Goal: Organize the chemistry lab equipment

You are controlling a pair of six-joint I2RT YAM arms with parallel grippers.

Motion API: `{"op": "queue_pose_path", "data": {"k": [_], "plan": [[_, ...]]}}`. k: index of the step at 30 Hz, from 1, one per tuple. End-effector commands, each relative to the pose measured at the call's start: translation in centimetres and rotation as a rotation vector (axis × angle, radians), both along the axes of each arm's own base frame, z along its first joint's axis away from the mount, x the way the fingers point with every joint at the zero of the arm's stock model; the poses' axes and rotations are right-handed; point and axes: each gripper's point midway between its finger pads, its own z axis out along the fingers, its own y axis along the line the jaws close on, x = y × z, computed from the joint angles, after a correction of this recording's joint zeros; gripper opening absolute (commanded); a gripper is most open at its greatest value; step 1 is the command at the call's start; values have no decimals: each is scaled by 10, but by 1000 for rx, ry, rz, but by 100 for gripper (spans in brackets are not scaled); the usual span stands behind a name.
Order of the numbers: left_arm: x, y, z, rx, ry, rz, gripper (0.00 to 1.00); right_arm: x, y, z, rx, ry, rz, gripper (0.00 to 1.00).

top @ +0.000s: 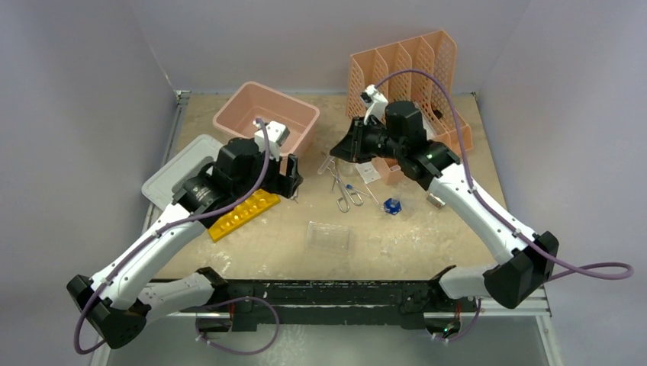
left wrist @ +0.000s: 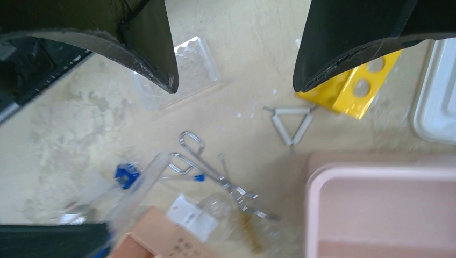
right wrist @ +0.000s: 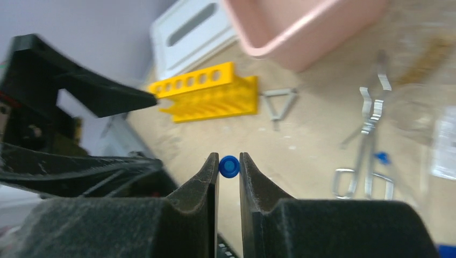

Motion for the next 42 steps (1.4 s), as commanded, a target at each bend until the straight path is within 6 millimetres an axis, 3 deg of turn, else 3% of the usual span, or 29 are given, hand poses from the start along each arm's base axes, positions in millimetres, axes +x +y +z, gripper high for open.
{"op": "queue_pose_path", "data": {"k": [1, 7, 14, 18, 24, 36, 42], "plan": [[16, 42, -11, -44, -10, 332, 77, 18, -35, -20, -226, -156, -182, 10], [18, 63, -8, -183, -43, 508, 75, 0, -16, -52, -328, -268, -160, 11], [22, 92, 57, -250, -165, 648, 74, -25, 13, -98, -410, -311, -20, 11], [19, 102, 73, -276, -188, 690, 74, -40, 30, -117, -462, -316, 41, 11], [11, 97, 89, -327, -192, 638, 74, -65, 51, -140, -526, -355, 124, 11], [11, 95, 79, -305, -172, 630, 74, -110, 74, -168, -490, -426, 357, 11], [12, 95, 75, -294, -167, 635, 74, -118, 77, -179, -505, -429, 392, 10]]}}
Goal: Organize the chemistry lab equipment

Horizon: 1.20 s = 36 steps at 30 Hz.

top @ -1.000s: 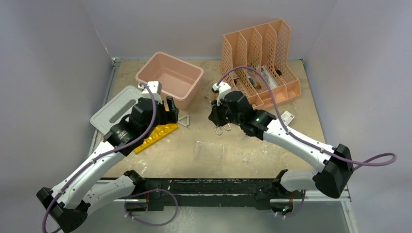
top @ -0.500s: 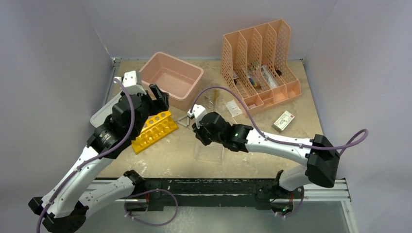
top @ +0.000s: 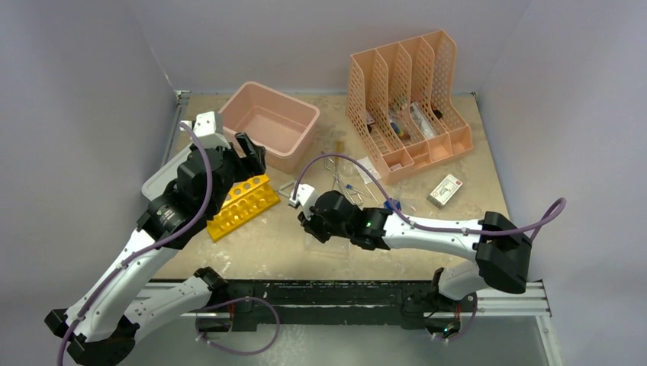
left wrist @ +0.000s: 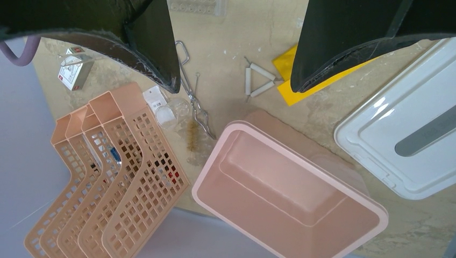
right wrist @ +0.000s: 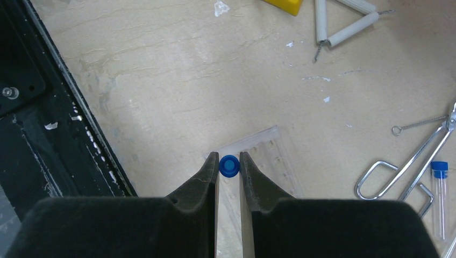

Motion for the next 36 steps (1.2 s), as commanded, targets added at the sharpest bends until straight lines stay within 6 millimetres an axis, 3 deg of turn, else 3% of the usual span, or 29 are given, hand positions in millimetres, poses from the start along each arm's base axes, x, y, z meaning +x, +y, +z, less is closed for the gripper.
{"op": "queue_pose_path", "data": {"k": [1, 18, 36], "plan": [[0, 0, 10, -30, -20, 2, 74, -5, 10, 7, 41, -32, 47, 10], [2, 0, 2, -15, -7, 15, 74, -11, -2, 14, 91, -64, 31, 9], [4, 0, -4, 0, 7, 20, 74, -7, 11, -11, 111, -63, 8, 9]]}}
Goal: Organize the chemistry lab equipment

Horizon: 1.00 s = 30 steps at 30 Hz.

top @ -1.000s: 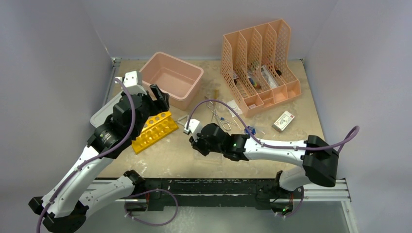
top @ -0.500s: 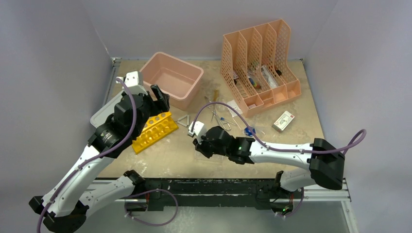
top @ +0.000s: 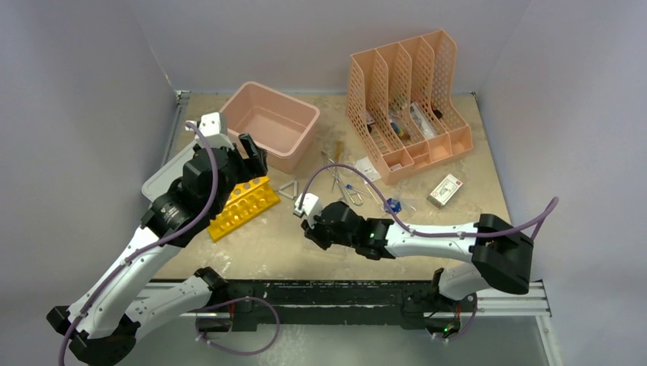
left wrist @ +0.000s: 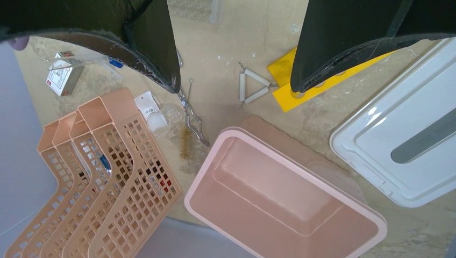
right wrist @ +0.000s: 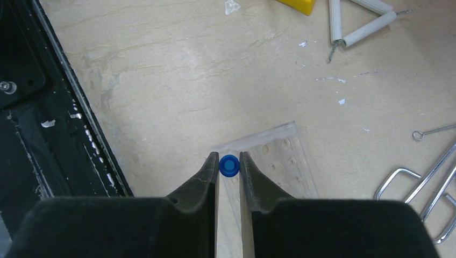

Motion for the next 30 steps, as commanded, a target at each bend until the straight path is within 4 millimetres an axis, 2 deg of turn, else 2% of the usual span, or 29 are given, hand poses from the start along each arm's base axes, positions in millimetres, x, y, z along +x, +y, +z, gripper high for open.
{"op": "queue_pose_path", "data": {"k": [1, 12, 16, 18, 20, 22, 23, 26, 30], "plan": [[2, 1, 8, -25, -24, 19, 74, 6, 9, 2, 31, -28, -26, 9], [2, 4, 5, -19, -23, 27, 74, 2, 7, -21, -3, -13, -36, 12], [2, 4, 5, -19, -23, 27, 74, -2, 7, -19, 11, -12, -24, 17], [1, 4, 5, -19, -23, 26, 74, -1, 8, -10, 29, -6, -38, 21], [1, 4, 5, -18, -23, 28, 74, 1, 9, 6, 56, -1, -66, 32], [1, 4, 6, -18, -24, 28, 74, 6, 8, 26, 94, -9, -113, 51], [1, 5, 6, -18, -24, 28, 75, 8, 7, 35, 113, -12, -129, 57], [2, 4, 5, -18, -23, 27, 76, 4, 9, 64, 164, -3, -118, 65], [1, 2, 4, -22, -20, 19, 77, 3, 4, 101, 231, -34, -111, 67]]}}
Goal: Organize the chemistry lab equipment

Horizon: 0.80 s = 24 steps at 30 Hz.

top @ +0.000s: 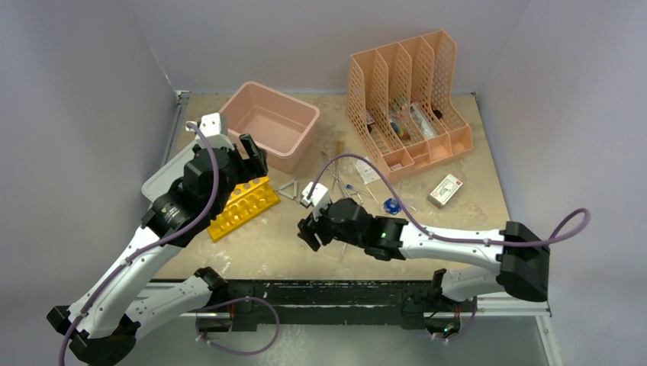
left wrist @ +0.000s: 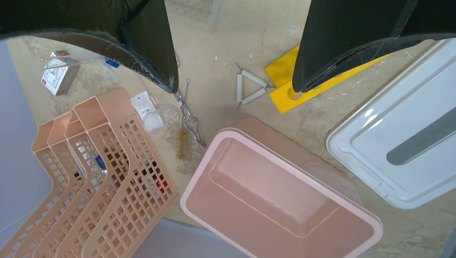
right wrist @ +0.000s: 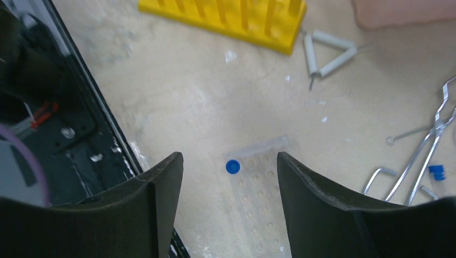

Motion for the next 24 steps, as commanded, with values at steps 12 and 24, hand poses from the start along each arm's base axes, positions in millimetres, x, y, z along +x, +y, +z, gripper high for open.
{"op": "queue_pose_path", "data": {"k": [12, 24], "plan": [[-6, -10, -8, -94, 11, -32, 77, 98, -81, 60, 3, 24, -444, 48], [-12, -28, -28, -153, 70, -102, 75, 160, -166, -30, -340, 84, -644, 27]]}}
